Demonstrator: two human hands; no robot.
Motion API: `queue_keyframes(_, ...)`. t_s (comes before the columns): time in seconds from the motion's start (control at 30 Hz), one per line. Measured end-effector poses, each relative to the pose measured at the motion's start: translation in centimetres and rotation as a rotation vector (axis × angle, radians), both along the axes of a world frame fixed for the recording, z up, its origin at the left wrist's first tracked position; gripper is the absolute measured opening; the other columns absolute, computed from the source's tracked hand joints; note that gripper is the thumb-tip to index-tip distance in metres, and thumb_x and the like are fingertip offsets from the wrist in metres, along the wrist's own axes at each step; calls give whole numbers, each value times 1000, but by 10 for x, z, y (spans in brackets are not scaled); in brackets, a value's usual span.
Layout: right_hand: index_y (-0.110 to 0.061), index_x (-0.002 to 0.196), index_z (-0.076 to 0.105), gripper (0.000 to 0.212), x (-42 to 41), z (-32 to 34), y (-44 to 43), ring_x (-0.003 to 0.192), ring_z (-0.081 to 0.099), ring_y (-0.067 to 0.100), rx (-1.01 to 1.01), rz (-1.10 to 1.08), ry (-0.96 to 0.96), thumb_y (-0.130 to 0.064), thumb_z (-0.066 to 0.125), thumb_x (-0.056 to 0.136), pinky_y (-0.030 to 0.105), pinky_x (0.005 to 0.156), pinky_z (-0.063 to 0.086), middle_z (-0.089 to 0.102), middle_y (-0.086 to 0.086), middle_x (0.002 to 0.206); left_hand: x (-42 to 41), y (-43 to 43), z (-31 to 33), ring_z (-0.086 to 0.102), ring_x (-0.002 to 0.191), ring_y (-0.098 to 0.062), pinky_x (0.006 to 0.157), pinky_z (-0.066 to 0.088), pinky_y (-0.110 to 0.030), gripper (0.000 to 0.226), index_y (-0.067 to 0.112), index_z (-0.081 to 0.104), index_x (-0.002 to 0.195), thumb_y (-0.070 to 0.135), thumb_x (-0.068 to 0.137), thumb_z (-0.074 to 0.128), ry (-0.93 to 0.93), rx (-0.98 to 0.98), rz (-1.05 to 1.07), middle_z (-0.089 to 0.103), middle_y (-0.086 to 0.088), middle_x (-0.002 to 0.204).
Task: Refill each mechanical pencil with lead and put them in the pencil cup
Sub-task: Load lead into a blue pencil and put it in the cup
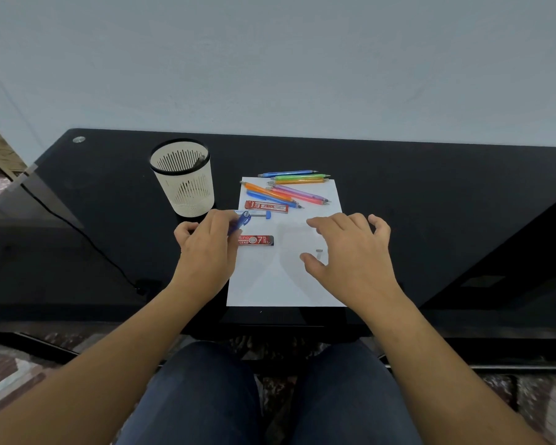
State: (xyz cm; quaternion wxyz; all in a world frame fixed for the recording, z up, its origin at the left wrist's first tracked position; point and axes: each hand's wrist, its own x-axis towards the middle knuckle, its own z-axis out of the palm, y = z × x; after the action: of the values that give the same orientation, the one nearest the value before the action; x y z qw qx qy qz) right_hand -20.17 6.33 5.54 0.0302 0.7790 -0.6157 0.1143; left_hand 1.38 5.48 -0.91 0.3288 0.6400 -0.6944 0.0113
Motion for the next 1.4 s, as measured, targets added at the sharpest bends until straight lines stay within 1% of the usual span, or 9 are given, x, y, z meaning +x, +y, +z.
queue_keyframes(0.1, -38, 133, 46, 48, 0, 0, 0, 127, 39, 11, 35, -5, 30, -53, 52, 88, 46, 114, 11, 49, -13, 136, 0, 0, 1, 51, 84, -12, 89, 14, -23, 18, 17, 49, 111, 14, 95, 56, 12, 3, -6, 63, -1, 103)
queue_keyframes(0.2, -38, 132, 46, 46, 0, 1, 0, 128, 39, 11, 54, -11, 40, -53, 52, 89, 46, 114, 10, 48, -13, 136, 0, 0, 3, 54, 84, -14, 91, 18, -29, 20, 16, 51, 111, 12, 93, 58, -12, 0, -11, 64, -3, 104)
queue_keyframes(0.37, -38, 131, 46, 43, 1, 1, -1, 127, 39, 11, 67, -4, 46, -50, 51, 90, 46, 114, 10, 48, -13, 136, 0, -1, 2, 57, 85, -18, 91, 21, -33, 20, 16, 52, 111, 11, 93, 58, -30, -20, -22, 63, -3, 104)
queue_keyframes(0.47, -37, 131, 48, 41, 0, -1, 0, 127, 39, 12, 65, -7, 49, -46, 52, 91, 46, 114, 11, 49, -12, 135, 1, -1, 1, 59, 87, -20, 89, 26, -37, 21, 16, 55, 109, 10, 90, 61, -100, -66, -28, 63, -3, 105)
queue_keyframes(0.63, -35, 131, 48, 36, -6, -11, -5, 124, 41, 15, 100, -38, 106, -32, 50, 94, 49, 112, 13, 51, -9, 132, 2, -2, -1, 54, 95, -19, 90, 31, -46, 31, 20, 62, 116, 11, 87, 67, -232, -58, -35, 59, -2, 106)
queue_keyframes(0.9, -35, 127, 50, 32, -15, -33, -19, 119, 44, 16, 156, -67, 158, -27, 47, 96, 50, 112, 14, 54, -8, 126, -1, -5, -7, 56, 93, -22, 86, 30, -45, 44, 23, 64, 119, 6, 80, 72, -298, -47, -62, 57, -2, 103)
queue_keyframes(1.1, -34, 126, 51, 32, -19, -43, -32, 119, 45, 17, 178, -75, 171, -25, 44, 97, 51, 112, 14, 54, -8, 125, -5, -13, -14, 58, 91, -23, 84, 26, -42, 43, 23, 67, 118, 5, 79, 72, -299, -99, -82, 59, -3, 101)
queue_keyframes(1.27, -35, 116, 59, 24, -21, -49, -42, 110, 49, 15, 171, -55, 163, -30, 45, 97, 50, 111, 15, 59, -9, 113, -9, -17, -20, 57, 93, -22, 87, 29, -44, 45, 24, 67, 119, 6, 78, 73, -324, -85, -111, 59, -1, 101)
queue_keyframes(1.4, -32, 109, 62, 21, -20, -49, -46, 105, 50, 15, 160, -37, 146, -31, 45, 97, 50, 111, 15, 60, -9, 105, -9, -21, -23, 59, 93, -22, 88, 28, -44, 41, 22, 67, 117, 8, 80, 72, -327, -97, -108, 61, 0, 102)
